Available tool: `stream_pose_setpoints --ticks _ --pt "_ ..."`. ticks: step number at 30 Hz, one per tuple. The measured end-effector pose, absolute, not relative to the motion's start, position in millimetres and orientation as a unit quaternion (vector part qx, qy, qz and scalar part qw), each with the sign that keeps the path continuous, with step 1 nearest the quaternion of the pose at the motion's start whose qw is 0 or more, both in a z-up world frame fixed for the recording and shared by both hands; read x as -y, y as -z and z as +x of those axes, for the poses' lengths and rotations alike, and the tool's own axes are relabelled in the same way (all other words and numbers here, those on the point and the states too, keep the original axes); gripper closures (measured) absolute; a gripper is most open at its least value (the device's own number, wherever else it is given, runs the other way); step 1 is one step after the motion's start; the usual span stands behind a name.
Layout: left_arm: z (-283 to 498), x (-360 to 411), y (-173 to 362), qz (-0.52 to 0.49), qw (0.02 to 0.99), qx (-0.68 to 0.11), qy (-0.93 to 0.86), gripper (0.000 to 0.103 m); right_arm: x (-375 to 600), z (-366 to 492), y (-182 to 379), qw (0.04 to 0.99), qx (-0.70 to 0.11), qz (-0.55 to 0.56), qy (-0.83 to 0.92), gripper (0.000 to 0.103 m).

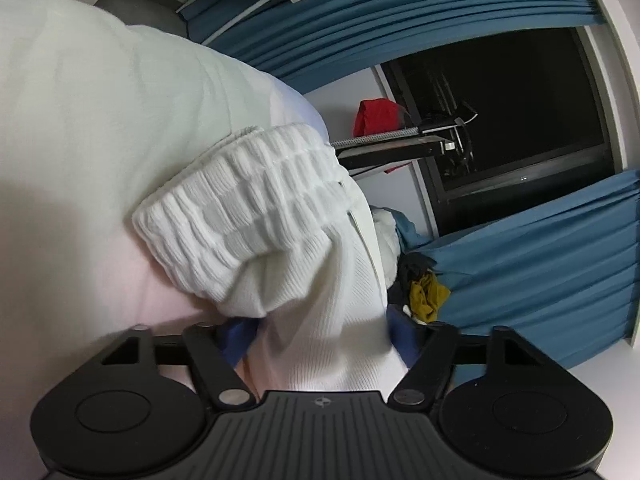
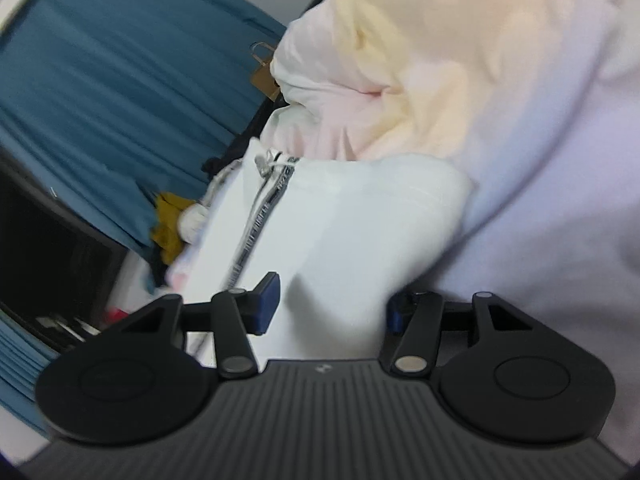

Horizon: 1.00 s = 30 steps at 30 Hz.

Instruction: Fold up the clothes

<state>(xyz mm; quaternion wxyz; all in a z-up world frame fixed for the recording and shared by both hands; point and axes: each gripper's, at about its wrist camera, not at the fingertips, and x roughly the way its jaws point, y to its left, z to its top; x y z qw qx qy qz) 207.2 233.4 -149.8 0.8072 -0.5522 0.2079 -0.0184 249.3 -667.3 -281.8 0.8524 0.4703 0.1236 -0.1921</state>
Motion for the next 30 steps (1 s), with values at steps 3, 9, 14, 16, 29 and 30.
stream_pose_setpoints --ticks 3,9,14,16,29,30 --pt "208 -236 149 -0.560 0.808 -0.183 0.022 0.068 656 256 277 0.867 -0.123 0.426 0.229 0.076" --pt "197 -227 135 -0.544 0.828 -0.132 0.013 0.090 651 240 259 0.867 -0.107 0.419 0.247 0.090" --pt "168 -221 110 -0.543 0.834 -0.096 0.016 0.092 651 211 233 0.855 -0.087 0.453 0.237 0.091" --pt "152 -217 102 -0.547 0.833 -0.080 0.021 0.092 652 198 223 0.849 -0.080 0.468 0.232 0.092" --pt "25 -275 91 -0.586 0.804 -0.095 -0.015 0.092 651 135 223 0.775 -0.130 0.569 0.243 0.092" --pt "19 -278 93 -0.584 0.805 -0.107 -0.020 0.092 651 130 224 0.771 -0.135 0.574 0.242 0.092"
